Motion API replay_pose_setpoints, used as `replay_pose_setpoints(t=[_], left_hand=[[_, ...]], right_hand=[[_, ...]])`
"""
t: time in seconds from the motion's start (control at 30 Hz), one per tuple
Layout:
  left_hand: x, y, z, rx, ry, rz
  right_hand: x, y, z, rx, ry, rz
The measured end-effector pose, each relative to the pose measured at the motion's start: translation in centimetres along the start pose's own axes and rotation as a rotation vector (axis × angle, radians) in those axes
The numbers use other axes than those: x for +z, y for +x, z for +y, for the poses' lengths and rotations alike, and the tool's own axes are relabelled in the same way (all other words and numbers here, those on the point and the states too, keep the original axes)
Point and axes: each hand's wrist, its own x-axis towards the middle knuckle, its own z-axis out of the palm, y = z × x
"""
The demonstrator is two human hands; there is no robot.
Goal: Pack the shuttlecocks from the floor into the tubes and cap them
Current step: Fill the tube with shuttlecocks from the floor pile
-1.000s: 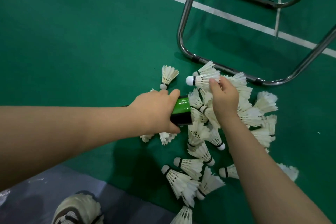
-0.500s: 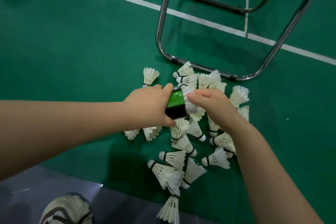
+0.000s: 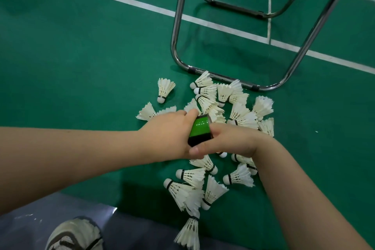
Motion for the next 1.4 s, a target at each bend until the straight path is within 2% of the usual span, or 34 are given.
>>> replay_pose_setpoints(t=[0.1,0.23,0.33,0.4,0.47,0.57,0.7,0.87,1.03,1.17,1.23,1.3,1.4], left_hand=[[-0.2,0.3,-0.3,-0.026,-0.045,0.015],[0.7,0.2,-0.9,-0.069,-0.014,-0.006],[1.3,-0.2,-2.0,-0.103,0.037,-0.057],[1.6,-0.5,-2.8,-0.133,0.053,-0.077],[1.8,-0.5,-3.7,-0.153,0.055,-0.078],[1.9,-0.5,-4.8,-0.176,0.049,-0.07],[2.3,-0.5,-5.9,-0.193,0.055,-0.077],[2.6,-0.3,-6.9,-0.211,0.025,-0.096],[2.4,-0.3,-7.5,-0.222,0.024,-0.1],[2.3,-0.2,-7.6,-0.229,0.032,-0.101],[2.2,-0.2,-7.6,-0.238,0.036,-0.099],[2.0,0.0,-7.6,-0.245,0.032,-0.094],[1.4,0.4,-7.5,-0.243,0.026,-0.075]], right_hand=[[-0.4,0.5,0.0,-0.03,0.06,0.108],[-2.0,0.6,0.2,0.022,-0.025,0.273],[-3.5,2.1,1.0,0.112,-0.019,0.546],[-3.9,3.9,2.2,0.164,-0.111,0.716],[-4.0,5.9,3.5,0.201,-0.214,0.809],[-3.6,9.1,4.8,0.234,-0.318,0.827],[-2.7,12.7,6.1,0.278,-0.651,0.821],[-2.4,15.1,6.2,0.255,-0.94,0.737],[-3.3,15.7,6.3,0.317,-1.094,0.714],[-4.2,15.2,6.5,0.338,-1.069,0.815],[-4.6,14.6,6.4,0.294,-0.974,0.923],[-4.7,13.8,6.6,0.197,-0.762,1.091],[-3.8,12.1,6.4,-0.113,-0.243,1.293]])
